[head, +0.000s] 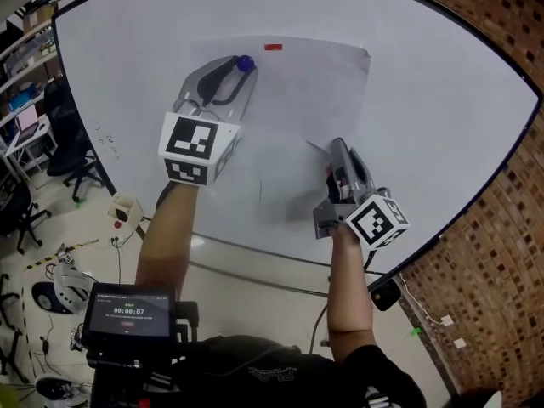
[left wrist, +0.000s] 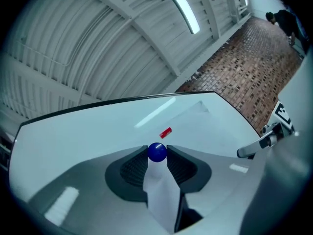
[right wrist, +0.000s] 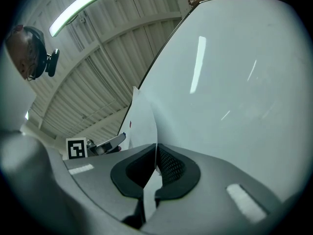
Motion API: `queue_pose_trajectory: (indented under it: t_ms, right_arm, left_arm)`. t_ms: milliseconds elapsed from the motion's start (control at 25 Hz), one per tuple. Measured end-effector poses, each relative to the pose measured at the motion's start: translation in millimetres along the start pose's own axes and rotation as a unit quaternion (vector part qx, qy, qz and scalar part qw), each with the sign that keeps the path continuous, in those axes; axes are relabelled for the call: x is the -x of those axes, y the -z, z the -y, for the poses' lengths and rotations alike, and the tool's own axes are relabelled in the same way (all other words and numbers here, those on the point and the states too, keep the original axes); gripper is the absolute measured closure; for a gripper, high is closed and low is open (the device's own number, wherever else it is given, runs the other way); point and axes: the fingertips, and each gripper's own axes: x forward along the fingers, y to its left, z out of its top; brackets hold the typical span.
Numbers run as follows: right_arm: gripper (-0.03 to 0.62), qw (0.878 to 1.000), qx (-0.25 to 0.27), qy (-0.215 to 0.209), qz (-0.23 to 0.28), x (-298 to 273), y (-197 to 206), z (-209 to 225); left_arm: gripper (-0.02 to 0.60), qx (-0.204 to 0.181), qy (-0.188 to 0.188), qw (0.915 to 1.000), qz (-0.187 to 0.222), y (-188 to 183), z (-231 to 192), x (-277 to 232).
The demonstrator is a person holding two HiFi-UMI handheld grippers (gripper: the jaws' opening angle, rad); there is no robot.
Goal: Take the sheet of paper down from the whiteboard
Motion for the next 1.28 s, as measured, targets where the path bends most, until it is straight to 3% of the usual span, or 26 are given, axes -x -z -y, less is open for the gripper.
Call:
queue_pose_trajectory:
  t_ms: [320,600,800,1000,1280]
  right_arm:
    - [0.582,0.999,0.017,0.018,-0.027,27,26,-1]
    - [0.582,0.992,0.092,0.076,-0.041,63,51,-18]
    - [0.581,0.976,0.152,0.144,-0.064,92,89,-35]
    - [0.581,0.961,0.175,0.199,-0.078,124,124,-66]
    - [0.58,0.933,0.237,0.249,-0.108,165,156,-105]
  left_arm:
    - [0.46,0.081,-0.037,0.9955,-0.032,43,10,54]
    - [0.459,0.143,-0.044,0.9876,-0.047,75,20,115]
    - [0.459,0.184,-0.034,0.9804,-0.062,105,19,172]
    - [0.459,0.209,-0.005,0.9735,-0.093,133,22,229]
    - [0.459,0.239,0.019,0.9642,-0.114,149,44,287]
